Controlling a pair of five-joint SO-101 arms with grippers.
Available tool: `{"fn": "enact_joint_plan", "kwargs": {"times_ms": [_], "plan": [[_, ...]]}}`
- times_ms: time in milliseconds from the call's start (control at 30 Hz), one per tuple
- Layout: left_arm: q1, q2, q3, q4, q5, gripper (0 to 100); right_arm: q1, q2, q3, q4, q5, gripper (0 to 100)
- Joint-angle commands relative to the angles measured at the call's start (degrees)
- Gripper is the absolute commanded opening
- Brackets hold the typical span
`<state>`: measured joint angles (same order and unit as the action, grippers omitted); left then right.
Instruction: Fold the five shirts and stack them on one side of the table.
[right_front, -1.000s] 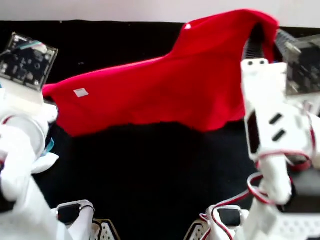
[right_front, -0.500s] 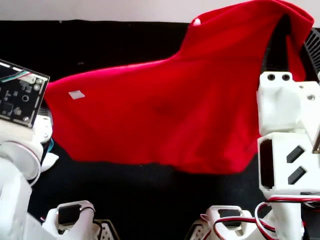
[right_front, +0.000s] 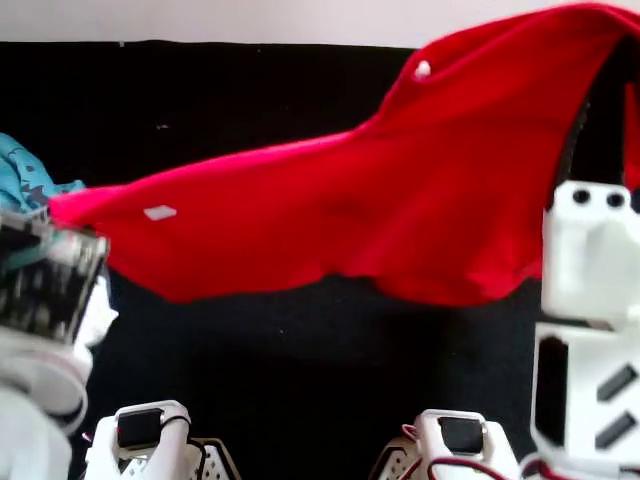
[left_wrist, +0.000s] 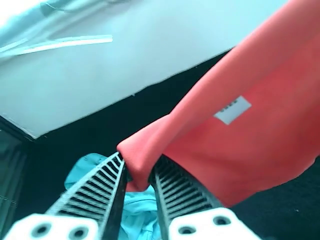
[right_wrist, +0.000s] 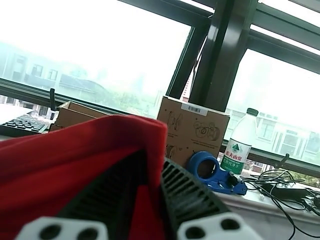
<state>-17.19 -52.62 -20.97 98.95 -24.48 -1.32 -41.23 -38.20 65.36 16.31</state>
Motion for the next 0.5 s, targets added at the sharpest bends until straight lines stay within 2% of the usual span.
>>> {"fn": "enact_joint_plan", "kwargs": {"times_ms": [0, 267, 467], "plan": [[0.22, -3.12, 0.22, 0.18, 0.44, 1, 0.92, -0.22, -4.53, 2.68, 0.44, 0.5], [0.22, -5.49, 0.48, -0.09, 0.44, 1, 0.92, 0.4, -6.02, 3.74, 0.35, 0.5], [0.31, -1.27, 11.65, -2.73, 0.26, 1, -0.31, 3.03, 7.08, 0.92, 0.26, 0.5]]}}
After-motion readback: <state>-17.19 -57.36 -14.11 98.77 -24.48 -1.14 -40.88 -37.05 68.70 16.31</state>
